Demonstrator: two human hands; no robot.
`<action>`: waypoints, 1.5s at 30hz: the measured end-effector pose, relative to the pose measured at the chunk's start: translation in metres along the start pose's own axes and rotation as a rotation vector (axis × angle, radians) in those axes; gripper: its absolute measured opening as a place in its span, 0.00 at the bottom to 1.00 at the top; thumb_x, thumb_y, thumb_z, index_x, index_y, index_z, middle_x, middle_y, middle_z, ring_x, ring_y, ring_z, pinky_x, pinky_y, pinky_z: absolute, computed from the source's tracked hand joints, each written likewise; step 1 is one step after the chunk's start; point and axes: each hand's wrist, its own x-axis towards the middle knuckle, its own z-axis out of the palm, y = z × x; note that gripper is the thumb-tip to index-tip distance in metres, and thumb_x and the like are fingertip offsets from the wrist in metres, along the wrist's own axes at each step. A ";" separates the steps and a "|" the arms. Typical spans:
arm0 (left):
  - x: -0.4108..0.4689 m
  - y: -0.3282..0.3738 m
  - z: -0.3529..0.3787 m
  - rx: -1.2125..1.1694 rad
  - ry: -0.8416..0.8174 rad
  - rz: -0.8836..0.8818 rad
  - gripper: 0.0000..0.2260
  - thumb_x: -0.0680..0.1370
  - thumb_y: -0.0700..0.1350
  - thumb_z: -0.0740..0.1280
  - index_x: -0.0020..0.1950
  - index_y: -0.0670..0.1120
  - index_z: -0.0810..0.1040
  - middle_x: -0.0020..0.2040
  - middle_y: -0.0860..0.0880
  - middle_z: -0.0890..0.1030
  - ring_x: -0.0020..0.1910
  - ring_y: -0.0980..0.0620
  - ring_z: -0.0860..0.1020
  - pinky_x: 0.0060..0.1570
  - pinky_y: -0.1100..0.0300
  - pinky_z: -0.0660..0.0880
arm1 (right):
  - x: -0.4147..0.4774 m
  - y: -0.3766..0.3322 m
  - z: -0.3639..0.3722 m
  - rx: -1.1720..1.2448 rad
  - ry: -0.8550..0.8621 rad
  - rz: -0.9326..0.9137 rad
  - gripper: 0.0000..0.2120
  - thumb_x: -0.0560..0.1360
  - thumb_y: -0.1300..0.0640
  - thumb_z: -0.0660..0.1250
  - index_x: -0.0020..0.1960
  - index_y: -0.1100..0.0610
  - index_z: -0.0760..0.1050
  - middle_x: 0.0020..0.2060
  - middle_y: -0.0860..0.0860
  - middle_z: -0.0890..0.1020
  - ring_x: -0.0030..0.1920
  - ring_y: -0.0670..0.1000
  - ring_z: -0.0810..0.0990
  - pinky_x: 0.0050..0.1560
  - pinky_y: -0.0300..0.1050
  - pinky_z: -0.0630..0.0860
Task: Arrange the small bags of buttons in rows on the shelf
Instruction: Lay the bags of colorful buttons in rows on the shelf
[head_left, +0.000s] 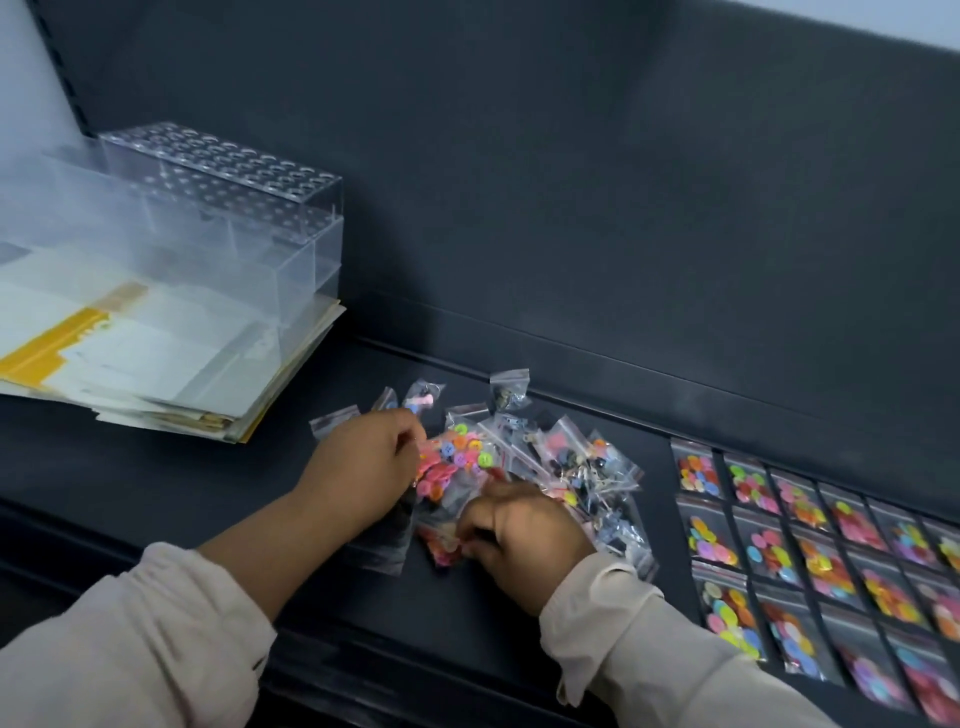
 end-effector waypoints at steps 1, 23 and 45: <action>0.000 0.001 -0.002 -0.085 -0.005 -0.037 0.06 0.75 0.42 0.65 0.40 0.51 0.78 0.36 0.52 0.81 0.38 0.53 0.78 0.39 0.58 0.72 | -0.001 0.000 -0.001 0.012 0.006 0.007 0.06 0.73 0.55 0.64 0.48 0.50 0.78 0.48 0.49 0.79 0.54 0.52 0.74 0.56 0.46 0.72; -0.022 0.044 -0.039 -0.973 -0.188 -0.516 0.02 0.79 0.37 0.61 0.48 0.42 0.73 0.36 0.41 0.82 0.28 0.50 0.82 0.24 0.63 0.75 | -0.009 -0.001 -0.005 0.240 0.084 0.124 0.06 0.72 0.62 0.62 0.41 0.53 0.74 0.42 0.49 0.78 0.45 0.51 0.77 0.50 0.44 0.74; -0.031 0.194 0.038 -1.075 -0.386 -0.269 0.11 0.73 0.32 0.69 0.51 0.42 0.73 0.42 0.44 0.84 0.40 0.48 0.83 0.42 0.57 0.79 | -0.114 0.057 -0.104 1.731 0.196 0.569 0.09 0.78 0.54 0.60 0.52 0.58 0.75 0.35 0.54 0.82 0.32 0.50 0.82 0.32 0.40 0.78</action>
